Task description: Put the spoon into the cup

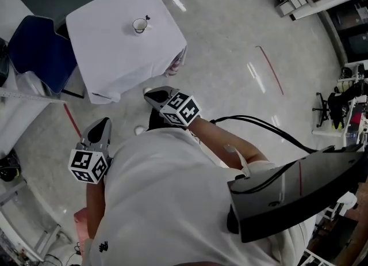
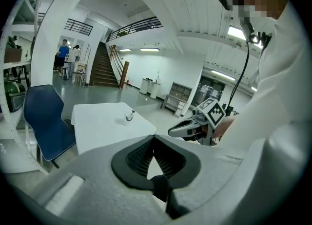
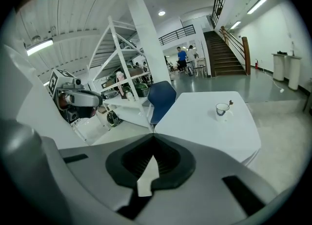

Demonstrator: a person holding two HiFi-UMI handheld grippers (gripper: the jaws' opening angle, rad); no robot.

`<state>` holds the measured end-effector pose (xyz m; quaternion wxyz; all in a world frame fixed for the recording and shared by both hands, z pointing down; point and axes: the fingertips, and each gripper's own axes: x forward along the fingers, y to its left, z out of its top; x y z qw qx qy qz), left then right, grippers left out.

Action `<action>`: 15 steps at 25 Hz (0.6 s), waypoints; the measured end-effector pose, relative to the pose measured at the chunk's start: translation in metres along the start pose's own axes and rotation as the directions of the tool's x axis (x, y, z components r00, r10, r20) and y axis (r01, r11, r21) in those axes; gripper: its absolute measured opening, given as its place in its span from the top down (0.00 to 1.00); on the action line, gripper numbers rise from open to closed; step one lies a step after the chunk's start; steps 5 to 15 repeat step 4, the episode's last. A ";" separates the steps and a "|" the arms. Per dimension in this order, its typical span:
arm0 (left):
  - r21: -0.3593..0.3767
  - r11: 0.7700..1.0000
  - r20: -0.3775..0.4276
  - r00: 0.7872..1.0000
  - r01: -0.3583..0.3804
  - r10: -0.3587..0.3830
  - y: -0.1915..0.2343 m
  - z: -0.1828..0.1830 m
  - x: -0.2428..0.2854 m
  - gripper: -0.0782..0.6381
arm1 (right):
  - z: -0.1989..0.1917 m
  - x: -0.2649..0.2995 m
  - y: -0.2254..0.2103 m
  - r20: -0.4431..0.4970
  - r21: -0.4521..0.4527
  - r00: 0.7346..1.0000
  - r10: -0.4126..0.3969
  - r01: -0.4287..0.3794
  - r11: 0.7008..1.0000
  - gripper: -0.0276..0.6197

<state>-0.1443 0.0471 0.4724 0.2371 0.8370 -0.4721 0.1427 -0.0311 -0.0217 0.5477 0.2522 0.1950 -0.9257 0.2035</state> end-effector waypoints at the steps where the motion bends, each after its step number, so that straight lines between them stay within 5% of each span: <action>1: -0.001 1.000 -0.004 1.000 0.004 -0.004 -0.001 0.002 0.004 0.88 | -0.001 -0.002 -0.004 -0.002 0.005 1.000 -0.003 0.003 1.000 0.95; 15: -0.002 1.000 -0.013 1.000 0.023 -0.023 -0.006 0.008 0.021 0.88 | -0.004 -0.013 -0.020 -0.009 0.023 1.000 -0.022 0.022 0.999 0.95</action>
